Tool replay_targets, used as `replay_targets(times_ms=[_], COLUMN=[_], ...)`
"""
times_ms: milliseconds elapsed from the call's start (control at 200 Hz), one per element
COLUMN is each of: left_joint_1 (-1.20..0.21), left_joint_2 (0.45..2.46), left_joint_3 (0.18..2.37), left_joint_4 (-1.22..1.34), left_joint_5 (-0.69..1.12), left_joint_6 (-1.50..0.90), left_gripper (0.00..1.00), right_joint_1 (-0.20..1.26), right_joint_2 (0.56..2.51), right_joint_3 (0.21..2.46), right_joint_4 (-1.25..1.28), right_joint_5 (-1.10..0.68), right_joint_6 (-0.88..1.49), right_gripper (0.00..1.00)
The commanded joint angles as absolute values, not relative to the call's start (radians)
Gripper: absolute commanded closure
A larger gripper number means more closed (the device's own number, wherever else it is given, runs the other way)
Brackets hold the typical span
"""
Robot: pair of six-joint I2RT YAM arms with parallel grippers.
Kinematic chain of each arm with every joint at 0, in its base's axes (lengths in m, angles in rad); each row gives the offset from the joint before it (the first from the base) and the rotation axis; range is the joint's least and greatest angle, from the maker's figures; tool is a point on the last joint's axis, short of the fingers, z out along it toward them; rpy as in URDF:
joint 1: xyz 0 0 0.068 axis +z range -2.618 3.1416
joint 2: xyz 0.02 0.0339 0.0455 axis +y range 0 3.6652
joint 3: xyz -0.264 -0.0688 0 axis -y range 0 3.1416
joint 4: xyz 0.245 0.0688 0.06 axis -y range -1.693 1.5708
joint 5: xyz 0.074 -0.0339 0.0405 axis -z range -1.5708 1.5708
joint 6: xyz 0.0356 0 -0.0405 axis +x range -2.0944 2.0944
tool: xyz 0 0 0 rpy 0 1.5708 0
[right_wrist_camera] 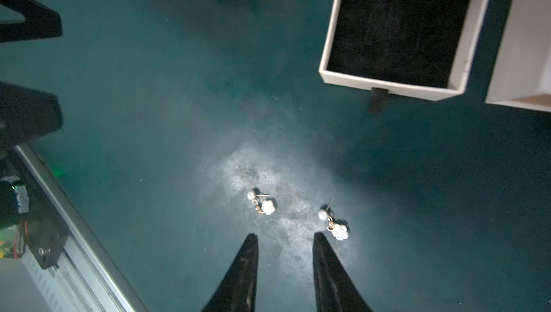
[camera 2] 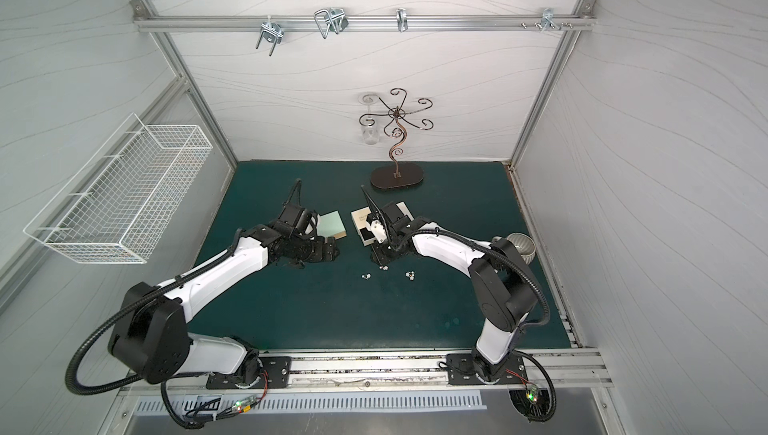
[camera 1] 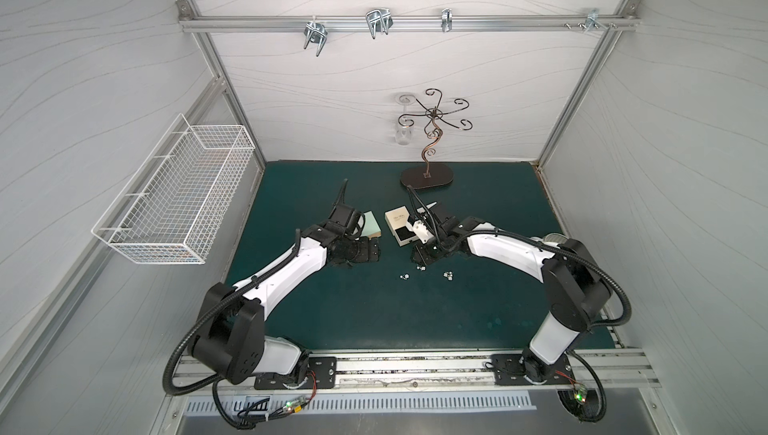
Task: Place the earrings into the drawer-style jewelry box
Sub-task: Pick up the earring from the center of the board.
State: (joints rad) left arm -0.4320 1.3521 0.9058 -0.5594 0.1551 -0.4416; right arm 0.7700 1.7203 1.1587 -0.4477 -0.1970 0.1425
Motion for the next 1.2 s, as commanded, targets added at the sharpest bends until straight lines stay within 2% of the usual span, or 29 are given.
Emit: replay_targets(times_ms=[0,435,685,870,1191], left_joint_1=[-0.431,-0.431,-0.431,-0.43,-0.43], left_joint_2=[1.297,1.147,1.003,0.902,0.911], left_joint_3=[0.86,0.705,0.591,0.521,0.511], left_joint_4=[-0.52,-0.519,-0.463,-0.457,-0.448], left_joint_5=[0.138,0.244,0.333,0.325,0.334], left_joint_6=[-0.519,-0.544,-0.587,-0.61,-0.612], left_gripper=[0.01,0.01,0.01,0.01,0.01], right_joint_1=[0.802,0.912,0.926,0.933,0.96], right_joint_2=[1.764,1.882,1.931,1.949,1.969], right_joint_3=[1.183,1.28,1.302,1.309,1.321], right_joint_4=[-0.484,-0.511,-0.527,-0.53,-0.542], right_joint_5=[-0.183,-0.109,-0.091,-0.085,-0.029], right_joint_6=[0.078,0.014,-0.013,-0.02,-0.038], right_gripper=[0.67,0.67,0.67,0.68,0.7])
